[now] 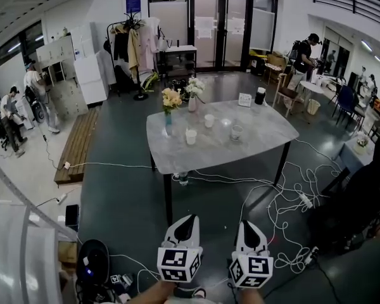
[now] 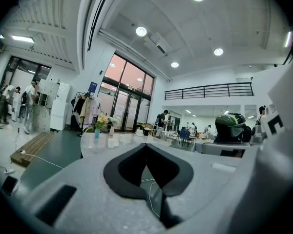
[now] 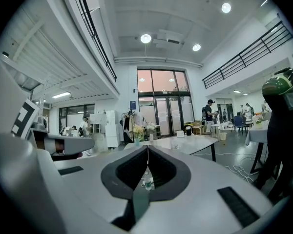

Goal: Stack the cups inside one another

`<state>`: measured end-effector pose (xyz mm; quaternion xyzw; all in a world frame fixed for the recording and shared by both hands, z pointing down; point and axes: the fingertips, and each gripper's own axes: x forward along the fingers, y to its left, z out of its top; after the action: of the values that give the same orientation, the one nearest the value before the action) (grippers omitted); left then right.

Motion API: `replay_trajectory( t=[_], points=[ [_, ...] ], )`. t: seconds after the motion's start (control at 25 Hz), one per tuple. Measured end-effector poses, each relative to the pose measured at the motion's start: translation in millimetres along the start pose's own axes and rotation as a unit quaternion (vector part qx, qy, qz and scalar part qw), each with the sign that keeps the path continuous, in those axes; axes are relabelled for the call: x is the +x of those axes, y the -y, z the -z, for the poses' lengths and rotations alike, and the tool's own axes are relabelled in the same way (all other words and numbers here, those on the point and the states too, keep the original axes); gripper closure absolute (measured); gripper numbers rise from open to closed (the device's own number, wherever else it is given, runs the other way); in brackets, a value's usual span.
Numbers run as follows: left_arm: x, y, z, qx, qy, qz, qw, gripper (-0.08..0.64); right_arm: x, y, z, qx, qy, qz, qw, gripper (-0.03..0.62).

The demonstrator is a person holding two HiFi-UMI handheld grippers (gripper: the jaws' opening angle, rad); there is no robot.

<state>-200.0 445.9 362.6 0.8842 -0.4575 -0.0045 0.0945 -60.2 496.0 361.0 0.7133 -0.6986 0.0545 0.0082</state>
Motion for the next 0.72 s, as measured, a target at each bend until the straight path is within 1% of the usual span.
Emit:
replay_trajectory(
  t=[0.16,0.28,0.44,0.56,0.72],
  points=[
    [3.1,11.9,11.1,-0.001,-0.005,-0.007,1.0,0.565,-4.6,28.7,10.7,0.006,-0.007,0.008,1.0,0.584],
    [13.9,22.3,22.2,0.003,-0.018,-0.006,0.9998,0.565,0.9,50.1,22.5,0.016,-0.019,0.018,1.0,0.584],
    [27.6,27.9,31.6,0.005,-0.033,-0.002,0.9994,0.565,10.2,58.6,28.7,0.004,-0.03,0.02,0.999,0.584],
    [41.2,27.2,33.5,0.004,-0.035,0.0,0.9994,0.565,22.3,65.6,32.0,0.007,-0.034,0.021,0.999,0.584],
    [63.8,20.7,35.4,0.0,-0.038,0.0,0.9993,0.565,46.3,73.6,40.8,-0.001,-0.053,0.021,0.998,0.584]
  ],
)
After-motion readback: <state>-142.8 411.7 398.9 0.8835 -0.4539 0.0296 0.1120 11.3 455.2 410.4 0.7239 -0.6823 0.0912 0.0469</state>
